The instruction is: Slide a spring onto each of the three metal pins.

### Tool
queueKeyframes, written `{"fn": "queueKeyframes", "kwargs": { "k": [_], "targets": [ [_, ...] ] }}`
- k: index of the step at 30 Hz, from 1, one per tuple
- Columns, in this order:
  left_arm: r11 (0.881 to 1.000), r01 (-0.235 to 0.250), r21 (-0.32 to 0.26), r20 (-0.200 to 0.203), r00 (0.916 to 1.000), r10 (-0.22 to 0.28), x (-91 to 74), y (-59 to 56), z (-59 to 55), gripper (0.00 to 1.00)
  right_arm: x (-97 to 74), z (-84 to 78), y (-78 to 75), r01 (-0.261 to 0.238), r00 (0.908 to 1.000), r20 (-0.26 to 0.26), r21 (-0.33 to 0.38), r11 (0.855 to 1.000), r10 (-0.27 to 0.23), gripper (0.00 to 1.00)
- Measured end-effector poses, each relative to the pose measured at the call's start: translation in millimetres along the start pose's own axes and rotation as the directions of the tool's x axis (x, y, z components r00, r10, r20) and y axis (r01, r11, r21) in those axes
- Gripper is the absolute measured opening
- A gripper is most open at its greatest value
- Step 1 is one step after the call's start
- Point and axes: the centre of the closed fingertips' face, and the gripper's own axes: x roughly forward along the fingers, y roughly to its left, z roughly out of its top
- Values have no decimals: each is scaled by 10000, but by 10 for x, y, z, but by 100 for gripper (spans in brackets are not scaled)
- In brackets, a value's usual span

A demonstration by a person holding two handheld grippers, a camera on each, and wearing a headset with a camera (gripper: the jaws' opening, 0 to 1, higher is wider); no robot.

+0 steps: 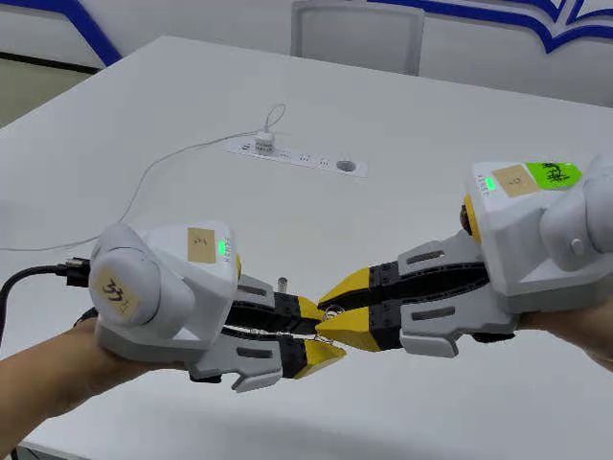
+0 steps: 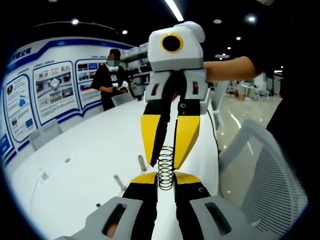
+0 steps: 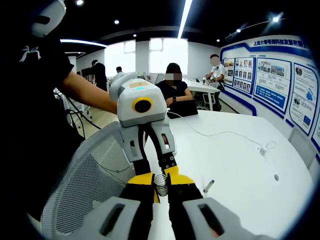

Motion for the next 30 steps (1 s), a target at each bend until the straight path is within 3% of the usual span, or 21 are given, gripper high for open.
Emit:
{"fn": "queueKeyframes", "kwargs": {
  "k": [7,16,25,30],
  "targets": [
    [9972,-572,-475,-280,9980,559,-73,143,-124,26,-30,-3,-121,412,9991,-109,52,9991,-411,10],
    [9898,-884,-1120,-522,9952,830,-170,197,-256,39,-104,-64,-370,1052,9935,-452,202,9942,-1042,10],
    [9837,-1126,-1405,-772,9917,1025,-198,241,-380,51,-154,-144,-621,1710,9831,-729,428,9843,-1677,10],
    [9803,-1250,-1528,-838,9900,1132,-238,289,-444,55,-193,-214,-785,2252,9719,-858,685,9719,-2192,10]
  ]
}}
